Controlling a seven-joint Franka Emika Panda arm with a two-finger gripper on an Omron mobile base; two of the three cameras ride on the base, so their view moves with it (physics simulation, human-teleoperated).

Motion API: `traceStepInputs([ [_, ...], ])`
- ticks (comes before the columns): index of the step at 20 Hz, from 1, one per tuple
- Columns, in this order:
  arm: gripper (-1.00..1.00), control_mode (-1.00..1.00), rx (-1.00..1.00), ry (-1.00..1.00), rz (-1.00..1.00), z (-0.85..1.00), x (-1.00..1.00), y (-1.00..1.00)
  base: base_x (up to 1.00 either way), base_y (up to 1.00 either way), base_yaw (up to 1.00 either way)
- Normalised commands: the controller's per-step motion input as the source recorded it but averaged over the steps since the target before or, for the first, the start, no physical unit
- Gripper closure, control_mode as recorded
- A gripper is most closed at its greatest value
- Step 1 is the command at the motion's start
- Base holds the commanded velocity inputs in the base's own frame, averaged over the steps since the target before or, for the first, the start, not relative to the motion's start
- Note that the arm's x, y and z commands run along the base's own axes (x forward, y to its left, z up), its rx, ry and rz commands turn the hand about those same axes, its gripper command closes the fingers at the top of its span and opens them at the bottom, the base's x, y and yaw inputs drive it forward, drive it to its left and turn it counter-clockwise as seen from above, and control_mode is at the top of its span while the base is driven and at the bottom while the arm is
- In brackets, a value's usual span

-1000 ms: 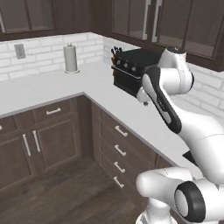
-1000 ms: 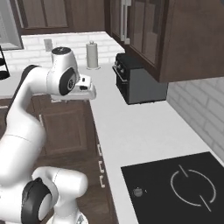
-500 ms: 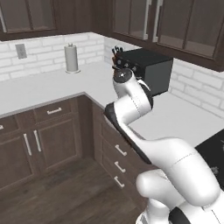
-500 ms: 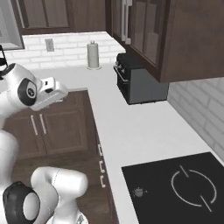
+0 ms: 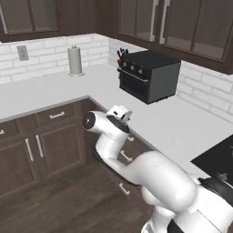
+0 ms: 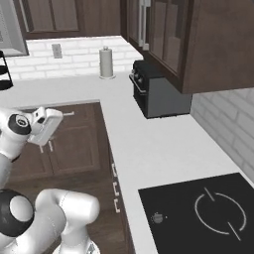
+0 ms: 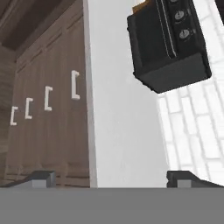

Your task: Take a straw from the drawer in front and place it inside the glass cup on the dining counter.

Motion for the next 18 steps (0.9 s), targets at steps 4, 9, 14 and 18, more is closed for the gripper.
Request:
traceStepInputs([
  [4, -1.00, -1.00, -0.31, 0.00, 0.00, -0.66, 0.56, 0.27, 0.00, 0.00, 0.00],
  [9, -1.00, -1.00, -0.26, 0.00, 0.00, -0.72, 0.59, 0.07, 0.00, 0.00, 0.00],
  [14, -1.00, -1.00, -0.09, 0.00, -0.04, -0.65, 0.61, -0.01, 0.00, 0.00, 0.00],
  [18, -1.00, -1.00, -0.05, 0.02, -0.12, -0.70, 0.77, -0.09, 0.00, 0.00, 0.00],
])
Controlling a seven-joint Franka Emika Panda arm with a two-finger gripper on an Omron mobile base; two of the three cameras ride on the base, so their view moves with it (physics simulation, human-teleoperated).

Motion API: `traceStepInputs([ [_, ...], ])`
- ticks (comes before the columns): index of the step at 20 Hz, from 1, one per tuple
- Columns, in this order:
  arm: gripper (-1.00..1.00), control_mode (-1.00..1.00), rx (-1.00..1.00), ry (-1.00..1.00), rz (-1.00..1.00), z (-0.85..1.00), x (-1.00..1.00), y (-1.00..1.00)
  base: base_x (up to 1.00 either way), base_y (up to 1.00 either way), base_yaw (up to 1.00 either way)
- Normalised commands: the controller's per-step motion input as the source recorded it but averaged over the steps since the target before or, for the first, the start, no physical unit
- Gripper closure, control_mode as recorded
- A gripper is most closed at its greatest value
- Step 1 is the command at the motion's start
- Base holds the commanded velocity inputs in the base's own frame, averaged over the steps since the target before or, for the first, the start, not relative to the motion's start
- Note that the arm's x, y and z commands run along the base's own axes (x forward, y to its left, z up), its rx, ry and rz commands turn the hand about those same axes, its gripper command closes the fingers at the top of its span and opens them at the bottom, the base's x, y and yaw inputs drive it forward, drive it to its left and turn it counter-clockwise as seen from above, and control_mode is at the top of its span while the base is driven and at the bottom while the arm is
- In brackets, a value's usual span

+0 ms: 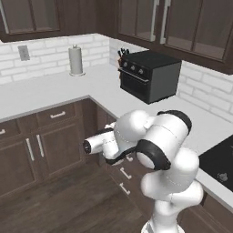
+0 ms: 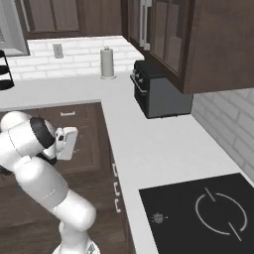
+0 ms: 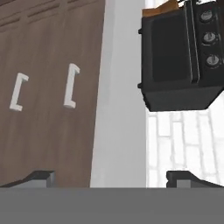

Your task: Take a straw from the drawer in front and place it inside the glass cup on the dining counter.

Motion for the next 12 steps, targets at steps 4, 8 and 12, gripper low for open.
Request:
traceStepInputs([
  [4, -1.00, -1.00, -0.07, 0.00, -0.23, -0.62, 0.53, -0.14, 0.00, 0.00, 0.00],
  [8, -1.00, -1.00, -0.09, 0.00, -0.30, -0.47, 0.28, -0.15, 0.00, 0.00, 0.00],
  [12, -1.00, -1.00, -0.13, -0.07, -0.32, -0.24, 0.00, -0.21, 0.00, 0.00, 0.00],
])
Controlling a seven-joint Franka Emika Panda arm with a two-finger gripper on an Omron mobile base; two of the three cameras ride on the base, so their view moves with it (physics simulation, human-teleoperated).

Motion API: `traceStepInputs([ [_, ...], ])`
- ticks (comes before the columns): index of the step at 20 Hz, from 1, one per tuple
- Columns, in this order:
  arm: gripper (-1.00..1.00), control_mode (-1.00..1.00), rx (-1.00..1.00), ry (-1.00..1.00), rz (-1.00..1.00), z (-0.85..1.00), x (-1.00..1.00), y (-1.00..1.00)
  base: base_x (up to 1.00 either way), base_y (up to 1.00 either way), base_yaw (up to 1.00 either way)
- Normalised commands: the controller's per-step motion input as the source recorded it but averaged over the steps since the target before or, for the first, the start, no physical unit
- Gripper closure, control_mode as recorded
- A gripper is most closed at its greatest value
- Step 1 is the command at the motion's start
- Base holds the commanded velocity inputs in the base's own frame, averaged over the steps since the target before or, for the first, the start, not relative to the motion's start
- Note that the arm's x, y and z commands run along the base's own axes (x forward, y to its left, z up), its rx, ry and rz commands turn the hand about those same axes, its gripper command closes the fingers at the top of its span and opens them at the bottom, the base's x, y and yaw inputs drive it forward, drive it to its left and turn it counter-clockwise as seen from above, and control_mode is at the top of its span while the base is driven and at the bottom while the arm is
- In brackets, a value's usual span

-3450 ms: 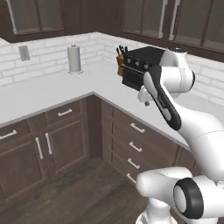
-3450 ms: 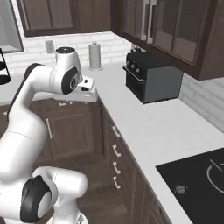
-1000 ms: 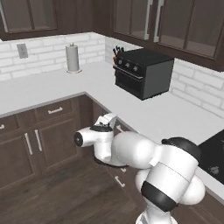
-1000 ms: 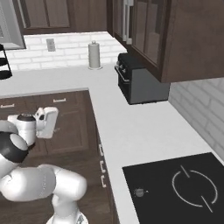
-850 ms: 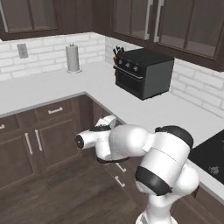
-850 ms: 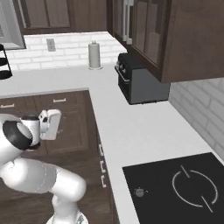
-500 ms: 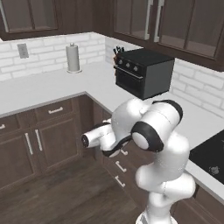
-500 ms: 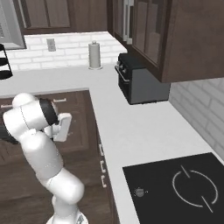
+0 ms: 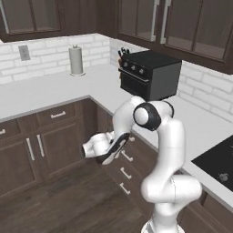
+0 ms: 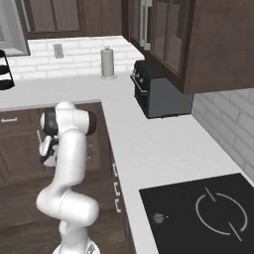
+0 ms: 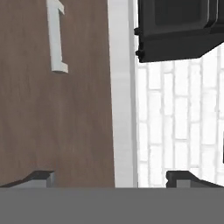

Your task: Take a straw from the drawer in front and place it inside the glass cup on the dining counter.

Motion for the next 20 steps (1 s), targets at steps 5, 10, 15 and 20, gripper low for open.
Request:
traceStepInputs([
  [5, -1.00, -1.00, -0.11, -0.07, -0.25, -0.03, 0.22, -0.25, 0.00, 0.00, 0.00],
  [10, -1.00, -1.00, -0.01, -0.08, -0.05, -0.01, 0.38, -0.25, 0.00, 0.00, 0.00],
  [15, -1.00, -1.00, 0.00, -0.08, 0.03, -0.06, 0.06, -0.33, 0.00, 0.00, 0.00],
  [20, -1.00, -1.00, 0.01, -0.07, 0.13, 0.00, 0.06, -0.45, 0.00, 0.00, 0.00],
])
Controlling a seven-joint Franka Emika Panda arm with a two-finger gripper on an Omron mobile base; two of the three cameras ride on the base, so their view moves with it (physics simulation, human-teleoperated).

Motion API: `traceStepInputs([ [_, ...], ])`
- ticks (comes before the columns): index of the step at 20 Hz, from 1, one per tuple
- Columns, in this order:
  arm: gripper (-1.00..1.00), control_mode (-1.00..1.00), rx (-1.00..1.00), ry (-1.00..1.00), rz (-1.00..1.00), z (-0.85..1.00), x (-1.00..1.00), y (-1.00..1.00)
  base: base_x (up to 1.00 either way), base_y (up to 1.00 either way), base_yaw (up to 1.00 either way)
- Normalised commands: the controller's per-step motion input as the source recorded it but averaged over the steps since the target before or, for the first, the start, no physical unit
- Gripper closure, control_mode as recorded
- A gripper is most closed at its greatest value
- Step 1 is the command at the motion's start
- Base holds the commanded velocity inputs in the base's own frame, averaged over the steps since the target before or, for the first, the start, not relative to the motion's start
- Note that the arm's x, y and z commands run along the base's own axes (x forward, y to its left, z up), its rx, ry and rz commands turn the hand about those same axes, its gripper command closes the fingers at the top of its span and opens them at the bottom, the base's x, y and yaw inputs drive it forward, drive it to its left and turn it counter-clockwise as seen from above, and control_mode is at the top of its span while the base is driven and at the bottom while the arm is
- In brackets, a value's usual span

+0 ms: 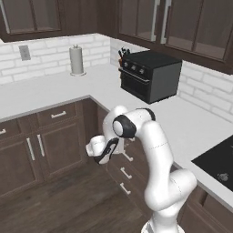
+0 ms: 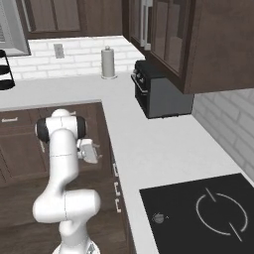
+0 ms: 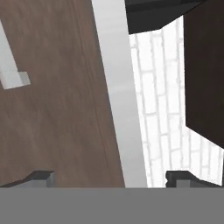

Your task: Take a straw from the drawer in front and place it inside the glass cup on the dining counter.

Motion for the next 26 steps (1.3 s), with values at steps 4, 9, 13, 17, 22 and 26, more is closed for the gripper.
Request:
traceStepInputs([
  [4, -1.00, -1.00, 0.02, -0.03, 0.16, 0.00, 0.23, -0.29, 0.00, 0.00, 0.00],
  [9, -1.00, -1.00, 0.00, 0.00, 0.09, -0.06, 0.22, -0.08, 0.00, 0.00, 0.00],
  [13, -1.00, -1.00, 0.00, 0.00, 0.05, -0.11, 0.31, 0.00, 0.00, 0.00, 0.00],
  [17, -1.00, -1.00, 0.00, 0.00, 0.02, -0.13, 0.36, -0.12, 0.00, 0.00, 0.00],
  [22, -1.00, -1.00, 0.00, 0.05, 0.01, -0.31, 0.30, -0.11, 0.00, 0.00, 0.00],
  [26, -1.00, -1.00, 0.00, 0.09, 0.00, -0.43, 0.23, -0.01, 0.00, 0.00, 0.00],
])
